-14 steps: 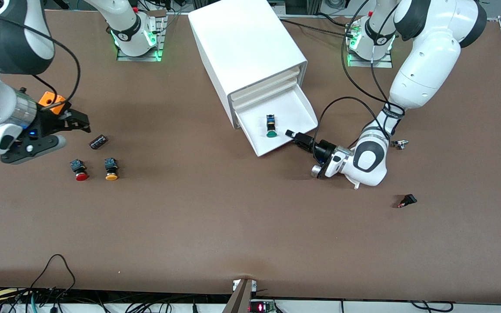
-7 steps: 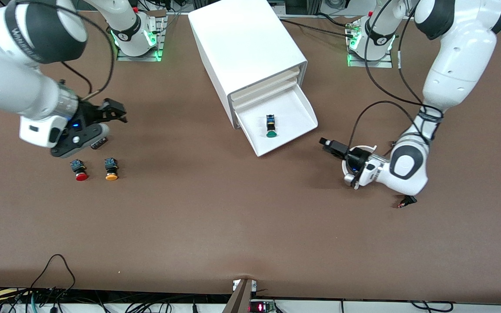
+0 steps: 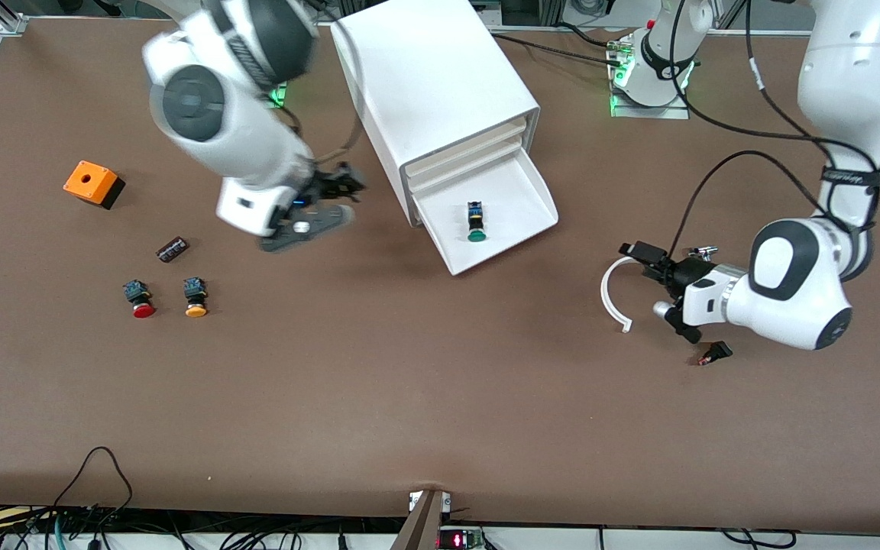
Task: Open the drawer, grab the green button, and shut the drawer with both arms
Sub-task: 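Release the handle with the left gripper while the right gripper reaches the drawer, then grasp the green button inside the drawer with the right gripper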
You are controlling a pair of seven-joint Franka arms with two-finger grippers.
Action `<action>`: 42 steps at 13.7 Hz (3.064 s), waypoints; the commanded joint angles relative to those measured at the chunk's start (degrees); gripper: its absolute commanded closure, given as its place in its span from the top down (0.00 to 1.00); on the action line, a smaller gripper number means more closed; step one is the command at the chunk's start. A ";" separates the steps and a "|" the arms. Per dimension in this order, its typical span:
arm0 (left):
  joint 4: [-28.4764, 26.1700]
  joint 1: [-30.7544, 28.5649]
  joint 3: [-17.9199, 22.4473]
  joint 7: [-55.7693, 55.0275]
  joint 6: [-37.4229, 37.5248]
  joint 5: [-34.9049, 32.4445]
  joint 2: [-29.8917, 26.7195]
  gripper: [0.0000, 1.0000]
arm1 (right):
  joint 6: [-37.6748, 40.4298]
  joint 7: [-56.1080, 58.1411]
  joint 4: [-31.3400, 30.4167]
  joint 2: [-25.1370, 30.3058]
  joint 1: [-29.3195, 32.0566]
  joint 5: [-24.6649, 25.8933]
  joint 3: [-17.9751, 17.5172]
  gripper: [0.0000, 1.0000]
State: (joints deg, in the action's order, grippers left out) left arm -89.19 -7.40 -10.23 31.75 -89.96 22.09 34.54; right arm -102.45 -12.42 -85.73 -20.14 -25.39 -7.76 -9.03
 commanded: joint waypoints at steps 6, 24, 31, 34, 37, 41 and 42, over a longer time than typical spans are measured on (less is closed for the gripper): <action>-0.64 4.14 -0.58 -21.62 -1.09 -10.22 -5.62 1.00 | -9.61 -16.65 9.95 -14.29 -13.88 6.78 0.50 0.99; -0.81 9.95 -0.41 -54.43 -4.26 -17.25 -2.81 1.00 | -17.70 -39.96 13.66 -27.49 -23.48 18.65 0.76 0.61; -0.03 11.88 -0.41 -56.62 -2.07 -17.25 -2.72 1.00 | -17.26 -39.87 12.87 -27.14 -23.39 18.83 0.76 0.29; 0.24 12.85 -0.49 -58.81 -2.32 -17.26 -2.81 1.00 | -17.26 -38.12 13.14 -26.70 -22.95 18.83 0.76 0.04; 0.06 14.87 -0.67 -66.43 -5.83 -17.25 -3.51 1.00 | -15.16 -36.89 13.75 -24.86 -21.46 18.22 0.77 0.03; -0.46 18.73 -1.55 -74.89 -11.98 -17.25 -3.51 1.00 | -6.73 -26.21 17.44 -20.30 -15.94 12.87 0.41 0.03; -0.81 19.70 -1.55 -76.47 -13.30 -17.34 -3.51 1.00 | -5.49 -21.72 17.36 -18.46 -13.48 11.03 0.59 0.03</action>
State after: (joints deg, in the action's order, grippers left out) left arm -89.30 10.44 -11.99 -41.19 -101.26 6.49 31.81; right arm -111.46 -41.55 -68.46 -42.33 -43.11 6.79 -7.83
